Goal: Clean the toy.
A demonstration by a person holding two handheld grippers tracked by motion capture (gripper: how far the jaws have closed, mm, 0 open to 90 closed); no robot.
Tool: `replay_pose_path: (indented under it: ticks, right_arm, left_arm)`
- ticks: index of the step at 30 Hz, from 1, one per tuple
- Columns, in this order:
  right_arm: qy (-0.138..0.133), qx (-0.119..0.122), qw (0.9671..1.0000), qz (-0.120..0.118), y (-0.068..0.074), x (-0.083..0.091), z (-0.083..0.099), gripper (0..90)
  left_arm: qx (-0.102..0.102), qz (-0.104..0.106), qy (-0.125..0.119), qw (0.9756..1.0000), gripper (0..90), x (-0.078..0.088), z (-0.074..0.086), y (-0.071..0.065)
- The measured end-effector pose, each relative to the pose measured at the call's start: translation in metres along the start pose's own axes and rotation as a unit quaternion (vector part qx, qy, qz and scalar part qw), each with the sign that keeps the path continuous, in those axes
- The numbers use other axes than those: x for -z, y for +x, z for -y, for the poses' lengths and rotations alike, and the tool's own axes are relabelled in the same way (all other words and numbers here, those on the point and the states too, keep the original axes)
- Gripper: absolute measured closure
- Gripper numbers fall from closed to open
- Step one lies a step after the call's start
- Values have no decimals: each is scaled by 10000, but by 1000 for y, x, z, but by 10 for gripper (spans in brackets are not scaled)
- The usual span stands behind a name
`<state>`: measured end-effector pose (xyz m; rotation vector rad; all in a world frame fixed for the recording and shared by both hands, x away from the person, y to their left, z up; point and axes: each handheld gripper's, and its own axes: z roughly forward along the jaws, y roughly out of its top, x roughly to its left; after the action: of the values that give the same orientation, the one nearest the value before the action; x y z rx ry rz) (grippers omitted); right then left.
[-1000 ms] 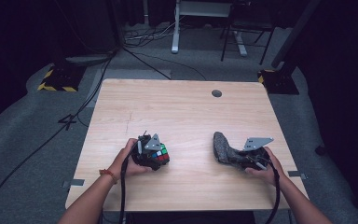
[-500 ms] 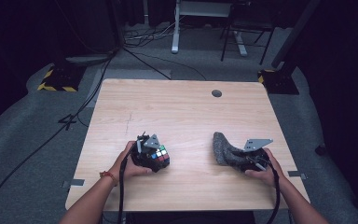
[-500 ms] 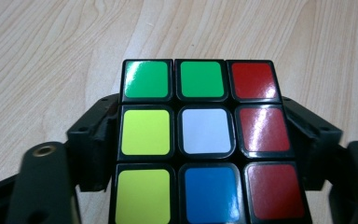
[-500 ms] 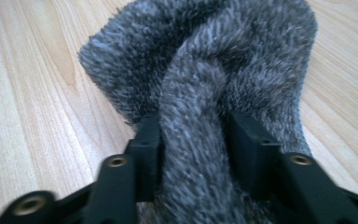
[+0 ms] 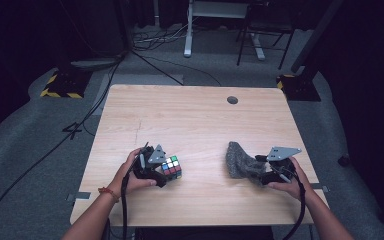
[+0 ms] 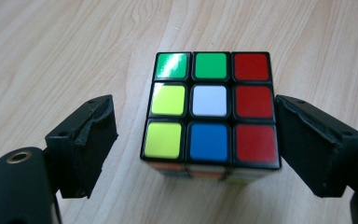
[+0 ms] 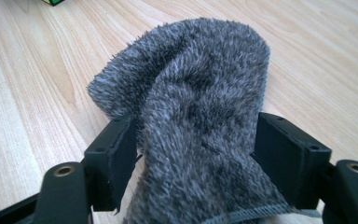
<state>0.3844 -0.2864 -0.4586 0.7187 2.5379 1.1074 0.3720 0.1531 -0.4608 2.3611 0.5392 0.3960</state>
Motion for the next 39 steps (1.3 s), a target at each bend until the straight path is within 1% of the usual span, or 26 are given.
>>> replay_pose_path:
  ticks: [2,4,6,7,9,11,13,15,18,21,22,24,25,28,30,35,38,39]
  right_arm:
    - [9,21,10000,38,0,2,0,294]
    - [66,79,9999,46,1,5,0,294]
    - [78,129,9999,85,3,8,0,293]
    - [75,119,9999,93,3,9,1,293]
    - [113,145,9997,130,5,13,3,280]
    - [163,166,9996,181,6,17,7,275]
    - [186,140,9995,211,6,22,11,272]
    - [181,104,9994,265,5,28,16,272]
    - [164,68,9992,362,4,36,22,272]
    - [112,26,9989,449,1,44,30,272]
    - [103,-13,9988,478,0,46,32,272]
    - [122,-83,9985,529,-3,47,38,272]
    - [161,-97,9982,573,-4,47,42,272]
    - [215,-199,9977,614,-7,47,52,272]
    - [213,-267,9973,656,-8,48,58,272]
    - [131,-581,9959,683,-12,52,74,270]
    - [68,-810,9942,704,-16,56,84,268]
    - [27,-881,9936,711,-17,57,88,268]
  left_arm:
    - [9,-30,16,10000,160,6,4,0]
    - [0,-154,69,9999,161,11,9,-2]
    - [-8,-219,95,9997,162,17,14,-2]
    - [-45,-266,159,9995,162,19,17,-3]
    - [-24,-336,170,9993,163,24,22,-4]
    - [0,-346,250,9991,164,28,27,-4]
    - [38,-378,257,9989,163,32,31,-4]
    - [60,-361,260,9990,163,36,36,-4]
    - [151,-397,210,9989,163,40,43,-5]
    - [304,-382,123,9987,163,41,52,-3]
    - [331,-367,107,9987,163,41,54,-2]
    - [344,-418,193,9983,163,40,59,-2]
    - [360,-407,223,9983,163,39,62,-2]
    - [463,-452,281,9975,164,39,68,-1]
    - [504,-483,273,9972,164,39,71,-1]
    - [704,-375,229,9965,166,38,81,0]
    - [867,-354,236,9953,166,38,87,1]
    - [901,-312,261,9951,166,37,89,2]
